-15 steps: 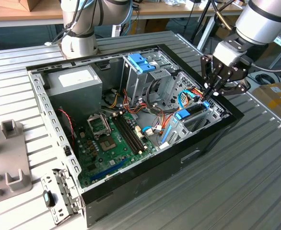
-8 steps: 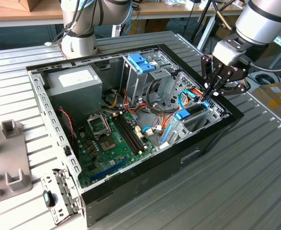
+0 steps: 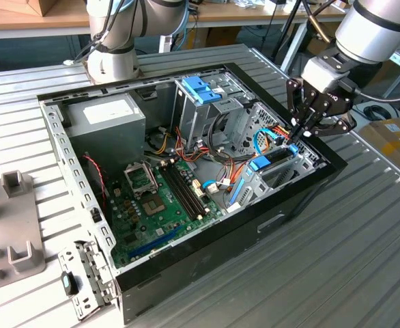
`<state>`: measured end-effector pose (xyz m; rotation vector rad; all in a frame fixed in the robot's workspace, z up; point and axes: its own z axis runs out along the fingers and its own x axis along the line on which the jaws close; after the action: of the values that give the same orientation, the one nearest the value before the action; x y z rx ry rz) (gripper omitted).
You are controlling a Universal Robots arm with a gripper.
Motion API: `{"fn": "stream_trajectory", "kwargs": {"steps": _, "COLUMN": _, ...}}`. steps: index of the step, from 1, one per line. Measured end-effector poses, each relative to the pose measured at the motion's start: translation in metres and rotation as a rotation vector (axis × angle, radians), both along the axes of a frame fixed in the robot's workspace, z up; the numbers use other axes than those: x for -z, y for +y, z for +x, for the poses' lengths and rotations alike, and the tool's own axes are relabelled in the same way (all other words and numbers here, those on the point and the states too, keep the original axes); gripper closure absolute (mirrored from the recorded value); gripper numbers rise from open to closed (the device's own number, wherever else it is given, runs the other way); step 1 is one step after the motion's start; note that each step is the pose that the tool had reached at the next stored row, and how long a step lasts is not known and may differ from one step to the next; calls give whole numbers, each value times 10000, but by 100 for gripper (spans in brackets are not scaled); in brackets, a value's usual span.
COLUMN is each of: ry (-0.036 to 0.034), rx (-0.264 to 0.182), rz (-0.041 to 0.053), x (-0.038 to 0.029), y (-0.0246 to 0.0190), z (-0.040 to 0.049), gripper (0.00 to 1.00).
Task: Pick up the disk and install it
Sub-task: 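Insert the first disk wire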
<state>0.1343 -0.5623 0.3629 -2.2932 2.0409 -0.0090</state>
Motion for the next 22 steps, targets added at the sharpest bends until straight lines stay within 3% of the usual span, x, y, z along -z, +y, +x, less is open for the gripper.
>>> {"fn": "stream_trajectory", "kwargs": {"steps": 22, "ry": 0, "rx": 585, "rz": 0, "x": 0, "y": 0, "z": 0, "gripper": 83}}
